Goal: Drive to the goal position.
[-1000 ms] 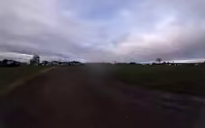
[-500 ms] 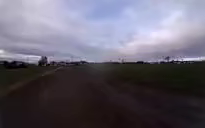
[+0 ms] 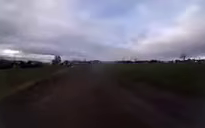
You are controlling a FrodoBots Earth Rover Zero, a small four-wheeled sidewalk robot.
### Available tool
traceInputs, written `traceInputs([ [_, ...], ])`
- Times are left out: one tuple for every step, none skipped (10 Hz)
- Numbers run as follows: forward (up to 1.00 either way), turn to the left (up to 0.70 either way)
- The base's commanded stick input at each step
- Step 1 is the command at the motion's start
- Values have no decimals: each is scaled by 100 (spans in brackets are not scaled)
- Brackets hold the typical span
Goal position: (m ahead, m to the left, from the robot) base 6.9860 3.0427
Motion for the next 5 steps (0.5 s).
traceInputs([
  [85,27],
  [85,12],
  [85,0],
  [85,0],
  [85,0],
])
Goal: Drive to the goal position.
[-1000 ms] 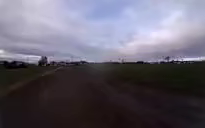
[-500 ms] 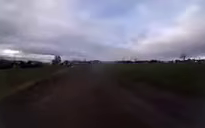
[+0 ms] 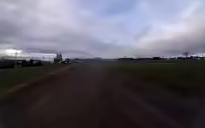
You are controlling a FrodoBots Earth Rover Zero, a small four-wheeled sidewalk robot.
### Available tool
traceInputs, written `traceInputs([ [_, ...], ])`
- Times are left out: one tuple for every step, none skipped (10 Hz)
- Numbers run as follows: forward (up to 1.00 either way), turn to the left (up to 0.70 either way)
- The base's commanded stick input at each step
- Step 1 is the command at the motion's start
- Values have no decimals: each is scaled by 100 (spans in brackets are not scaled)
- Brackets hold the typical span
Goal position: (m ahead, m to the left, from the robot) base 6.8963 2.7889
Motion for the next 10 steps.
traceInputs([
  [85,0],
  [85,0],
  [85,0],
  [85,0],
  [85,10],
  [85,24],
  [85,30],
  [85,19],
  [85,34],
  [85,34],
])
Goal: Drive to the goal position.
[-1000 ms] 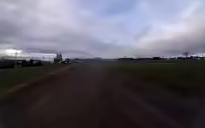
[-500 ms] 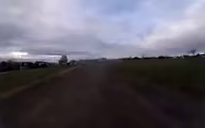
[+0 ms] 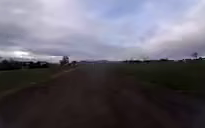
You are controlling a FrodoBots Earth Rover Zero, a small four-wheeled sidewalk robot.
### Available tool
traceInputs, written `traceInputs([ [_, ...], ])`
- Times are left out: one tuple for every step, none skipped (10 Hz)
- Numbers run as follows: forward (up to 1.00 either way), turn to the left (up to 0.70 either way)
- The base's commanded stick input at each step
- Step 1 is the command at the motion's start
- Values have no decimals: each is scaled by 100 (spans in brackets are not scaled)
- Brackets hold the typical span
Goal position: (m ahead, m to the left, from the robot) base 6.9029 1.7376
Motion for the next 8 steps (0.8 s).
traceInputs([
  [85,34],
  [85,15],
  [85,30],
  [85,34],
  [85,34],
  [85,27],
  [85,12],
  [85,0],
])
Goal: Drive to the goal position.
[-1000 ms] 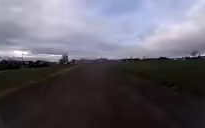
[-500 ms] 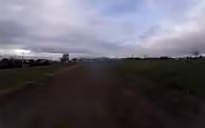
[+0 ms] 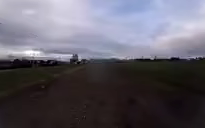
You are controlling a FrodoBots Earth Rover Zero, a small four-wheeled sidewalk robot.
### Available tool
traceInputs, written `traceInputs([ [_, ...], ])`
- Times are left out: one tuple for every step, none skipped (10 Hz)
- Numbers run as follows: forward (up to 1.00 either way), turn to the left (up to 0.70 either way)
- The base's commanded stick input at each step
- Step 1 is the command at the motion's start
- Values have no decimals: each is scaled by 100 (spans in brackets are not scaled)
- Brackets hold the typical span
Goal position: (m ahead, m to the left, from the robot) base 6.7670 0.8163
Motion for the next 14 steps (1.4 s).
traceInputs([
  [85,0],
  [85,0],
  [85,0],
  [85,-33],
  [85,-19],
  [85,-4],
  [85,-12],
  [85,-27],
  [85,-26],
  [85,-10],
  [85,-5],
  [85,-21],
  [85,0],
  [85,0],
])
